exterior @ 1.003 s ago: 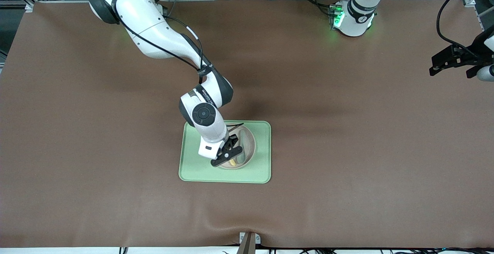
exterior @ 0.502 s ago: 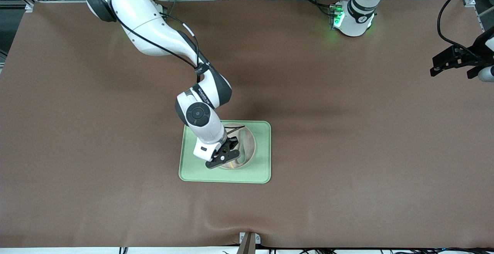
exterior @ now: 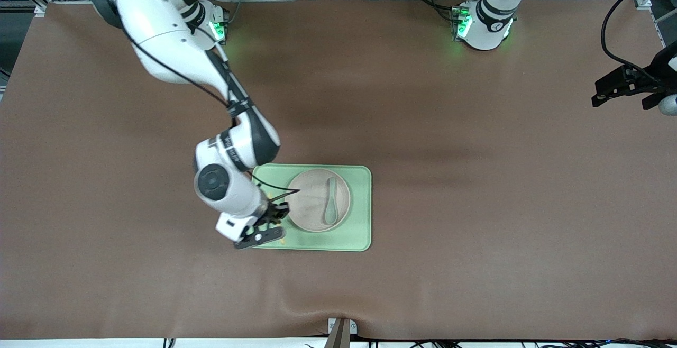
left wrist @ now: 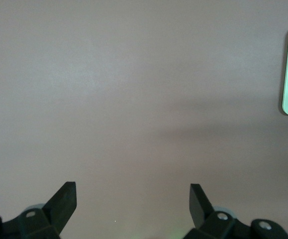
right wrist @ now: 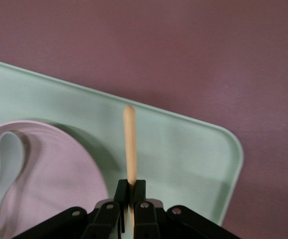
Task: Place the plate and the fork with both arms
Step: 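Lift the fork out of the plate with the right gripper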
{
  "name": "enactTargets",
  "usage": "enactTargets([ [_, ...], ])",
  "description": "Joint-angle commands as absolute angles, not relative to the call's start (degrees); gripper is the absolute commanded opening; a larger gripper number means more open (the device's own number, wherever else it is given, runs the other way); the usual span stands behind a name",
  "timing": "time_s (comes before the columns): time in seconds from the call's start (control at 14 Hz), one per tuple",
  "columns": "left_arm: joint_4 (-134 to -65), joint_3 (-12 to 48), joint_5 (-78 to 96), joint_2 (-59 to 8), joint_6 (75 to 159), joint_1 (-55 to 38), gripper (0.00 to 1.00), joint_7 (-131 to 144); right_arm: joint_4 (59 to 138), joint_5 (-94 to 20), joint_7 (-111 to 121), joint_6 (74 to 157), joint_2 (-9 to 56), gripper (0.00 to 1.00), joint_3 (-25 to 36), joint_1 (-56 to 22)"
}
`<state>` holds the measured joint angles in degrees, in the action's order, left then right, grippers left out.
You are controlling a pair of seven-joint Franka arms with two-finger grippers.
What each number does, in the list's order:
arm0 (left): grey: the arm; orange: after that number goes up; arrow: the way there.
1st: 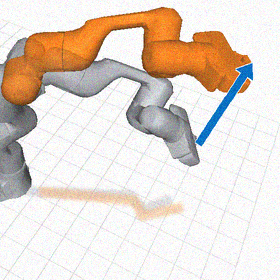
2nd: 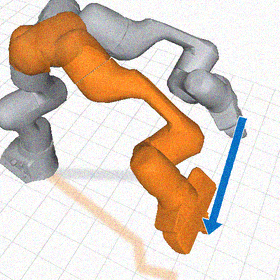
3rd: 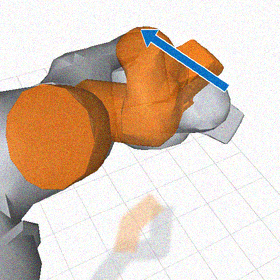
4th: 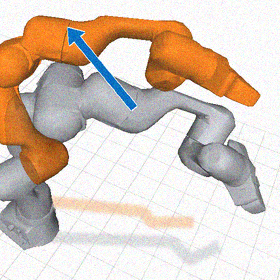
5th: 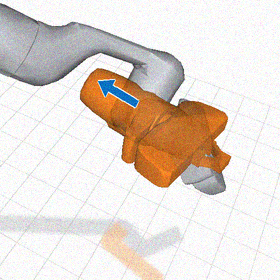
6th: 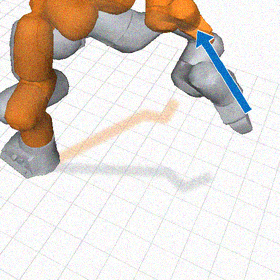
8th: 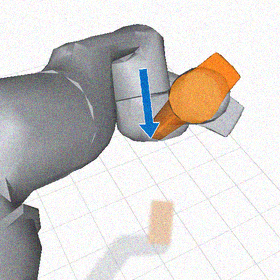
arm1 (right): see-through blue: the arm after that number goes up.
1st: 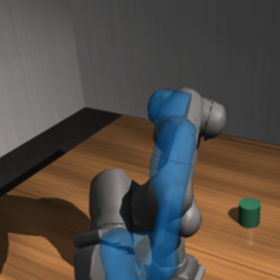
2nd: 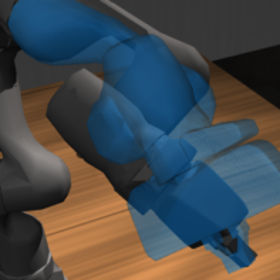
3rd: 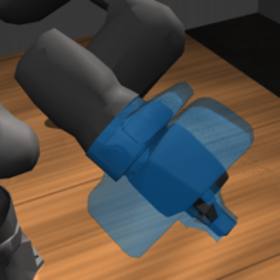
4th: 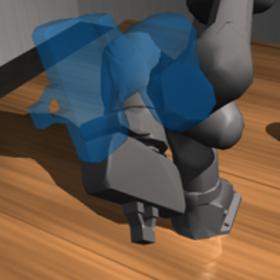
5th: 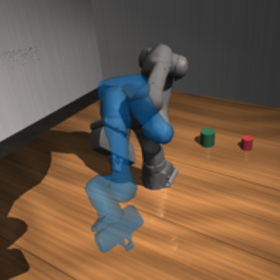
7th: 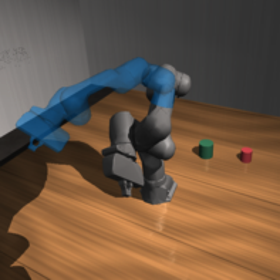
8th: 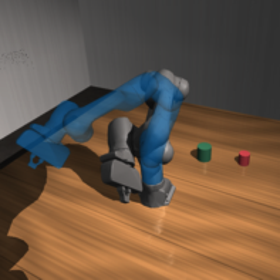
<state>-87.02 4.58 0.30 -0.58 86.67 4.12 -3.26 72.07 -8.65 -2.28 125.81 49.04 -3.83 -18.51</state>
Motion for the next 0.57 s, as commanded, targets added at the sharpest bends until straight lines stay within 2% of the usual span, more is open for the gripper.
enactTargets([
  [0.0, -86.66, 4.92, -0.62, -0.70, 87.01, 4.48, 1.00, -2.64, 76.81, -12.56, 1.14, 126.38, 47.20, 0.00, -9.56, -11.62],
  [0.36, -86.66, 4.92, -0.53, -0.70, 87.01, 4.75, 1.00, -2.72, 86.03, -15.20, 0.53, 137.44, 47.11, 0.00, -11.59, -10.73],
  [0.5, -86.66, 4.92, -0.53, -0.70, 87.01, 4.83, 1.00, -2.72, 86.83, -15.21, 0.61, 137.91, 47.11, 0.00, -11.69, -10.46],
])
